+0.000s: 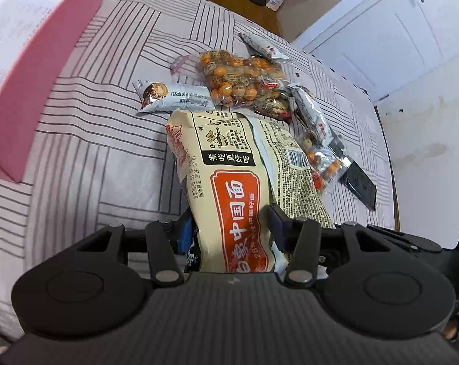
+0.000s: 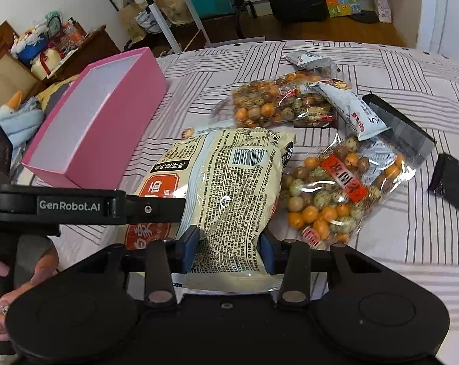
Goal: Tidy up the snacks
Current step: 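Carry the cream snack bag with the right gripper into the pink box, then open the right gripper to release the bag in the box, then grasp a white wrapped snack bar with the right gripper, then carry the white snack bar with the right gripper into the pink box, then open the right gripper to drop the snack bar in the box, then grasp the clear bag of speckled peanuts with the right gripper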
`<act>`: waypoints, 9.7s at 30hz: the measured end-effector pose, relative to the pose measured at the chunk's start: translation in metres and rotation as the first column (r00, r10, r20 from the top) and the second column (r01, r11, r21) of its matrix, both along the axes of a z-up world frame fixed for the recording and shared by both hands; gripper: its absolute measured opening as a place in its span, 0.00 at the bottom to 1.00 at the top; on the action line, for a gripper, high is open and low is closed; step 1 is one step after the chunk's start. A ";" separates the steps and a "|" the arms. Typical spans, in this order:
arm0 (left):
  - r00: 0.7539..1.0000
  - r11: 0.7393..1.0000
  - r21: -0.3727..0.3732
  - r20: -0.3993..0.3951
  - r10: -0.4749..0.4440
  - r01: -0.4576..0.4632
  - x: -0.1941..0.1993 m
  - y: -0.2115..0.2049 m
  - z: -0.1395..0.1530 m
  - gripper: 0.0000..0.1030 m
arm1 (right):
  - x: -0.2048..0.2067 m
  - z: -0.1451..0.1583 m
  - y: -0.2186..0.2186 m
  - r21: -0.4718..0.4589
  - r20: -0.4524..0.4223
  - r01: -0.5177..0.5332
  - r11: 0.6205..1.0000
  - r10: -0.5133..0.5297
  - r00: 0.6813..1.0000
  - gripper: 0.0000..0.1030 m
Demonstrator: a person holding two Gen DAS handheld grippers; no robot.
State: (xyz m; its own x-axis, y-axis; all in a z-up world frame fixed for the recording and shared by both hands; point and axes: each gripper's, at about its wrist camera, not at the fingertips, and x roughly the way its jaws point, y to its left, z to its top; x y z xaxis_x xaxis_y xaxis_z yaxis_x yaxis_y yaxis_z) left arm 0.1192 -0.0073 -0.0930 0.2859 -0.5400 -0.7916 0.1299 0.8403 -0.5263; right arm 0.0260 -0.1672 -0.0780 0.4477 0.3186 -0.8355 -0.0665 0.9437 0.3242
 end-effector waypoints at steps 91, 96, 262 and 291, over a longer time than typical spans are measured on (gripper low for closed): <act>0.955 0.896 0.444 0.277 -0.103 -0.032 0.022 0.141 0.132 0.69 | 0.009 0.134 0.102 -0.172 0.331 -0.235 0.957 0.281 0.901 0.66; 0.941 0.915 0.395 0.273 -0.198 0.078 0.002 0.108 0.135 0.73 | -0.023 0.134 0.059 -0.173 0.327 -0.186 0.967 0.234 0.916 0.71; 0.882 0.886 0.206 0.145 -0.448 0.416 0.051 -0.087 -0.026 0.70 | -0.033 -0.059 -0.044 -0.131 0.228 0.111 0.985 -0.079 0.970 0.91; 0.911 0.910 -0.050 0.029 -0.411 0.412 0.033 -0.133 -0.075 0.50 | -0.017 -0.094 -0.020 -0.308 0.284 0.256 0.916 -0.168 0.944 1.00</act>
